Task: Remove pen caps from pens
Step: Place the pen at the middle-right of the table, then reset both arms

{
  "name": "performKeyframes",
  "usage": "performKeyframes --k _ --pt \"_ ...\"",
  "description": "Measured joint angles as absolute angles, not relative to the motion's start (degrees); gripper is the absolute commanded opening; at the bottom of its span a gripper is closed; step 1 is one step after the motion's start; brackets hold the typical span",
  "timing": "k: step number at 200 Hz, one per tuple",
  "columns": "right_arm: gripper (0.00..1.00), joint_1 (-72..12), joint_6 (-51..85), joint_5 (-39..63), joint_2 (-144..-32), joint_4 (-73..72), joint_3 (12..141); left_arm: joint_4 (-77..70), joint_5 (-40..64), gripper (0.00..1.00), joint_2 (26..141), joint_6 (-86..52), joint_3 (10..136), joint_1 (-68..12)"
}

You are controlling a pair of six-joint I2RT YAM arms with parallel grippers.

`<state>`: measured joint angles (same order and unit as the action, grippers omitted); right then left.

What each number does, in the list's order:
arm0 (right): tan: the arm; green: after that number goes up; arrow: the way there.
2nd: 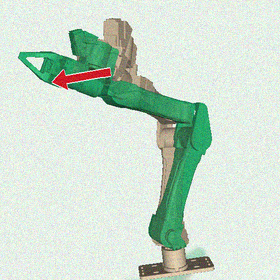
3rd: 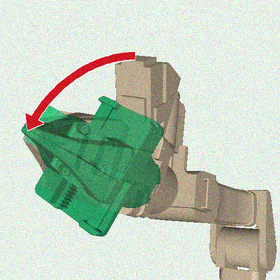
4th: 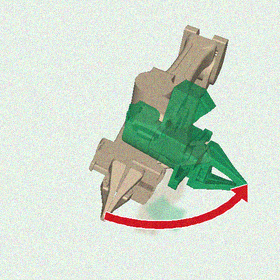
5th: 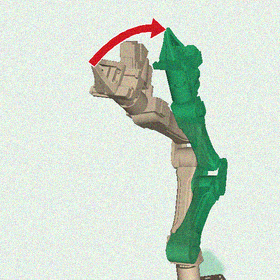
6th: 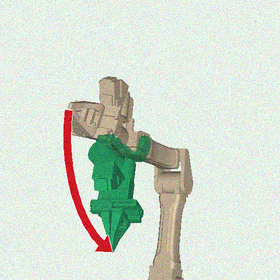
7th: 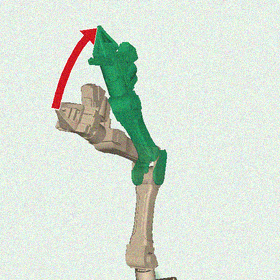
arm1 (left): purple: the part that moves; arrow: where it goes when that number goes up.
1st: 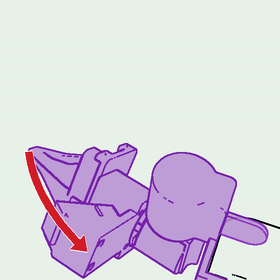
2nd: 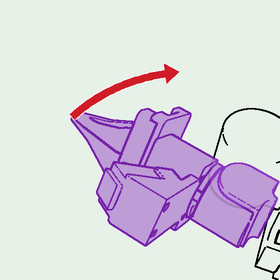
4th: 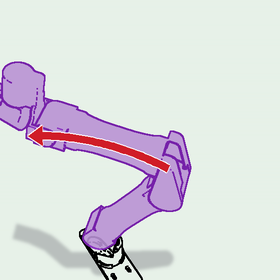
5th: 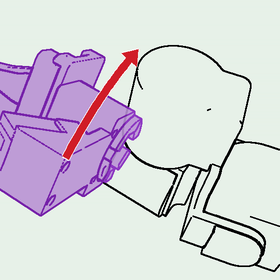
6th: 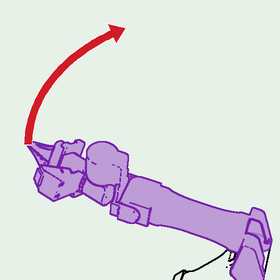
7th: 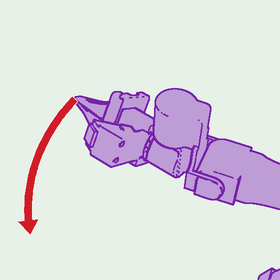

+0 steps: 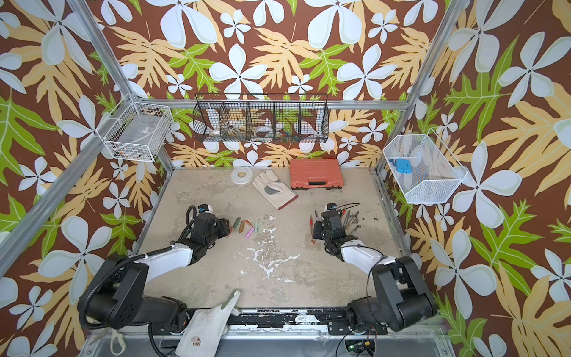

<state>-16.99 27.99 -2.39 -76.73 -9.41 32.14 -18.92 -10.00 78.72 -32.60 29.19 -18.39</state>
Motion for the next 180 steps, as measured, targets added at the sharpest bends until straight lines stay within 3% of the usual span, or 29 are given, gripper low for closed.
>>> performKeyframes --k 25,43,48,58,64,70,125,180 --pt "0.52 -16.97 27.35 -0.97 -66.04 -11.84 27.77 -20.58 -11.16 0.68 72.42 -30.79 26.7 -20.38" --pt "0.6 -16.95 26.3 -1.21 -57.3 -13.04 25.15 -22.26 -13.58 0.75 66.35 -28.82 24.29 -23.24" --pt "0.62 -16.95 25.89 -1.87 -55.13 -13.28 24.71 -22.68 -14.39 0.97 64.29 -28.23 23.53 -23.68" --pt "0.66 -16.95 24.97 -3.42 -51.66 -13.37 24.45 -23.18 -16.03 1.0 60.95 -27.81 22.5 -23.83" --pt "0.92 -16.95 24.4 -4.49 -50.19 -13.5 24.71 -23.46 -17.21 1.0 58.7 -26.94 21.98 -23.9" --pt "1.0 -16.93 23.7 -5.45 -49.23 -13.17 25.34 -23.64 -18.26 1.0 56.82 -27.14 21.65 -23.99" --pt "0.99 -15.07 16.14 -13.45 -50.33 -12.69 30.26 -24.93 -31.48 1.0 43.4 -22.22 18.76 -24.16" --pt "0.98 -5.15 9.69 -11.42 -53.98 -26.98 18.65 -41.67 -45.52 1.0 43.09 -6.33 7.49 -22.15"
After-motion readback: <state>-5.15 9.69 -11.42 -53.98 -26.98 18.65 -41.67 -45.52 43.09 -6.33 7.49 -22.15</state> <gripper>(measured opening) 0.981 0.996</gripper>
